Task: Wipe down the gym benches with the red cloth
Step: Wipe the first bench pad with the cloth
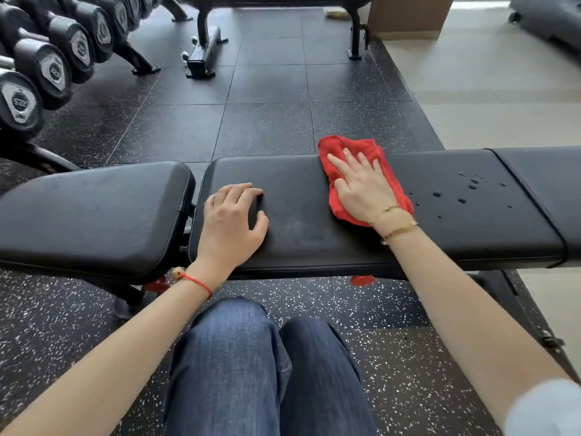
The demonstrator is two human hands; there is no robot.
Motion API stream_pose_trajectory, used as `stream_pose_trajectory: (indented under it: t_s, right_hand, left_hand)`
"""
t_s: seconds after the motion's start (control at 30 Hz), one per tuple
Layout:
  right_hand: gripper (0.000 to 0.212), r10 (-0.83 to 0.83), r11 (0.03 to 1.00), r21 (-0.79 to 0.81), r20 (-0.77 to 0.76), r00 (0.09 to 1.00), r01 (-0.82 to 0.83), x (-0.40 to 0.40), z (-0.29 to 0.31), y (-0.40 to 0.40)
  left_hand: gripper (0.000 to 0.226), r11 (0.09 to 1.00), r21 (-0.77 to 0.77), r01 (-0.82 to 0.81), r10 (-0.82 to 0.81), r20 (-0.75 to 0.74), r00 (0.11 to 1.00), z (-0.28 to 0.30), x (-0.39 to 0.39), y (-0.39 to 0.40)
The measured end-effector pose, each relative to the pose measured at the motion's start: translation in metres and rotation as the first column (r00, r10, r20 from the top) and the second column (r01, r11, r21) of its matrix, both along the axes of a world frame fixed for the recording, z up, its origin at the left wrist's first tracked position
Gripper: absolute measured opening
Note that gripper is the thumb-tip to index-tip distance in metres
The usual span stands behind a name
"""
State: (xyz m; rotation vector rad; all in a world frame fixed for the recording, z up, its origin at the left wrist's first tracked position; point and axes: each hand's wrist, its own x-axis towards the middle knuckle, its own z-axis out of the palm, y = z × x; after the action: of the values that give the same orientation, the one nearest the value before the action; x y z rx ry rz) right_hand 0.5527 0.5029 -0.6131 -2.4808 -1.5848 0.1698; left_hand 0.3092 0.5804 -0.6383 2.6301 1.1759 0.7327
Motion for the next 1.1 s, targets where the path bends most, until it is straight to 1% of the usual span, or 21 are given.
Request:
stream_pose_trajectory:
  t_s: [0.03,0.1,0.2,0.27,0.33,0.4,0.43,0.5,0.57,0.63,0.7,0.83,0.9,1.0,1.03,1.1]
  right_hand:
    - [0.055,0.01,1.0,0.005,0.013,1.0,-0.01,-0.007,0.0,0.004]
    - [0.056,0.087,0.996,0.024,0.026,0.996,-0.087,-0.027,-0.002,-0.004]
    - [0.06,0.258,0.964,0.049,0.041,0.965,-0.26,-0.053,-0.004,-0.044]
    - [0.061,0.314,0.948,0.056,0.014,0.949,-0.314,-0.059,-0.005,-0.07]
    - [0.062,0.299,0.952,0.069,-0.022,0.954,-0.297,-0.05,-0.005,-0.081]
    - [0.06,0.245,0.968,0.071,-0.031,0.969,-0.242,-0.027,-0.006,-0.072]
    - [0.058,0.197,0.978,0.067,-0.019,0.98,-0.196,-0.012,-0.007,-0.061]
    - [0.055,0.049,0.998,0.036,-0.011,0.999,-0.048,0.016,-0.005,-0.03]
    - [0.054,-0.066,0.998,-0.005,-0.027,0.997,0.066,0.03,-0.001,0.0]
    - [0.054,-0.048,0.999,-0.012,-0.022,0.999,0.047,0.019,0.0,0.02]
    - [0.055,0.055,0.998,0.006,-0.009,0.998,-0.054,-0.008,-0.002,0.022]
    - [0.059,0.276,0.96,0.051,0.028,0.961,-0.277,-0.05,-0.006,-0.031]
    - [0.061,0.313,0.948,0.063,0.005,0.95,-0.313,-0.051,-0.006,-0.058]
    - [0.062,0.266,0.963,0.057,-0.027,0.964,-0.264,-0.021,-0.006,-0.064]
    - [0.061,0.223,0.974,0.049,-0.02,0.975,-0.222,-0.006,-0.006,-0.057]
    - [0.055,0.081,0.996,0.023,0.004,0.997,-0.081,0.021,-0.004,-0.03]
  left_hand:
    - [0.04,1.0,-0.002,0.0,0.0,0.004,1.0,0.001,0.0,0.0]
    - [0.04,1.0,-0.005,-0.001,0.001,0.009,1.0,0.002,-0.001,0.0]
    - [0.04,1.0,-0.004,0.004,-0.004,0.002,1.0,0.002,-0.001,0.0]
    - [0.04,1.0,-0.003,0.004,-0.004,-0.003,1.0,0.002,-0.001,0.001]
    - [0.04,1.0,-0.002,0.0,0.0,-0.003,1.0,0.001,-0.001,0.001]
    - [0.04,1.0,-0.004,-0.001,0.001,-0.002,1.0,0.001,0.0,0.001]
    - [0.04,1.0,-0.004,-0.002,0.001,-0.005,1.0,0.001,0.0,0.001]
    - [0.039,1.0,0.0,-0.004,0.004,-0.008,1.0,0.0,0.0,0.001]
    - [0.038,1.0,0.002,-0.005,0.005,-0.01,1.0,0.0,0.001,0.0]
    - [0.039,1.0,0.001,-0.007,0.007,-0.013,1.0,0.001,0.001,0.0]
    - [0.04,1.0,0.001,-0.012,0.012,-0.009,1.0,0.002,0.001,0.0]
    - [0.041,1.0,0.004,-0.011,0.011,-0.007,1.0,0.003,0.002,-0.001]
    - [0.041,1.0,0.002,-0.011,0.011,-0.003,1.0,0.003,0.001,0.0]
    - [0.04,1.0,0.005,-0.009,0.008,0.003,1.0,0.002,0.002,-0.001]
    - [0.04,1.0,0.006,-0.009,0.009,-0.001,1.0,0.002,0.002,-0.001]
    - [0.04,1.0,0.012,-0.016,0.016,-0.008,1.0,0.002,0.003,-0.002]
